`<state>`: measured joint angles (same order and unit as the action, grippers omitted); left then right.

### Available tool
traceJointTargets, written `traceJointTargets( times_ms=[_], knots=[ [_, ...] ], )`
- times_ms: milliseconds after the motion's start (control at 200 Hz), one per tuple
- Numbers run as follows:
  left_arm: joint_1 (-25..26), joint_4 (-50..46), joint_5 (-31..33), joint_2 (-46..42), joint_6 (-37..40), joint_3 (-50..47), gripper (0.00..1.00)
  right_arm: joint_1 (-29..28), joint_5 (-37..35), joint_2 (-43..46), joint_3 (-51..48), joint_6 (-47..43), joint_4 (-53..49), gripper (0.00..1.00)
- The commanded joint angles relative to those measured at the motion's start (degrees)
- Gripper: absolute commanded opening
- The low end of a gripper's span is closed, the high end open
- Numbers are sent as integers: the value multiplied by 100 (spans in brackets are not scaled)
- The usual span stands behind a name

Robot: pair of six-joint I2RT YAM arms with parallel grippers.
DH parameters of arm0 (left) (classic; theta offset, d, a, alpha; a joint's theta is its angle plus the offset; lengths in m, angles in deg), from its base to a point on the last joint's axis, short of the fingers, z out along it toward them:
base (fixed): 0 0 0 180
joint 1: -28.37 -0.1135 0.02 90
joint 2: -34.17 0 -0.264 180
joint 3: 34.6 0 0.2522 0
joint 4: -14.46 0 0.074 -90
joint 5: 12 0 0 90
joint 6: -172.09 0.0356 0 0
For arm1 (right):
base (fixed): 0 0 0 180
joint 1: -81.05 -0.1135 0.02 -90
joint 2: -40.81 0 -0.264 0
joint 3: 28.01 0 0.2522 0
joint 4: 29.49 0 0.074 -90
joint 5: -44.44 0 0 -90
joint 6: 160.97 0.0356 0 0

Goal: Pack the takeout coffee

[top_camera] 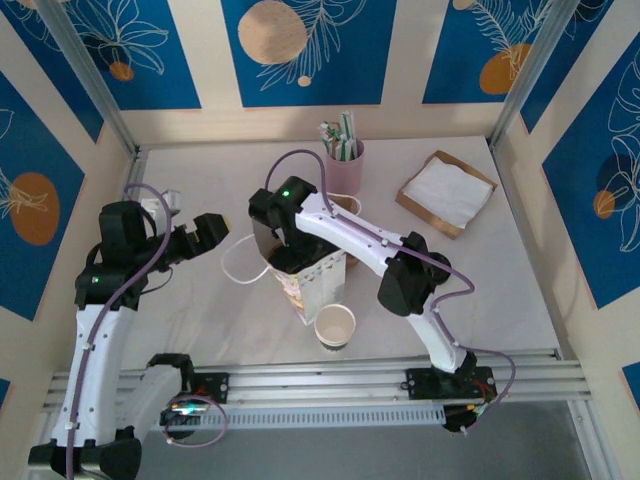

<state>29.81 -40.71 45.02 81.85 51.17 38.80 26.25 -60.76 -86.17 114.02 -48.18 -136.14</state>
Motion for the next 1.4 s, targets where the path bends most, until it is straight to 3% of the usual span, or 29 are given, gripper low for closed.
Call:
traceJointTargets(
  times_ms=[0,1396],
  knots=[
    [46,-64,-104,-48,70,129,100,-48,-71,137,181,104,-872,99],
    [50,-112,-76,-45,42,197,100,-71,-171,430,414,182,-881,99]
  ],
)
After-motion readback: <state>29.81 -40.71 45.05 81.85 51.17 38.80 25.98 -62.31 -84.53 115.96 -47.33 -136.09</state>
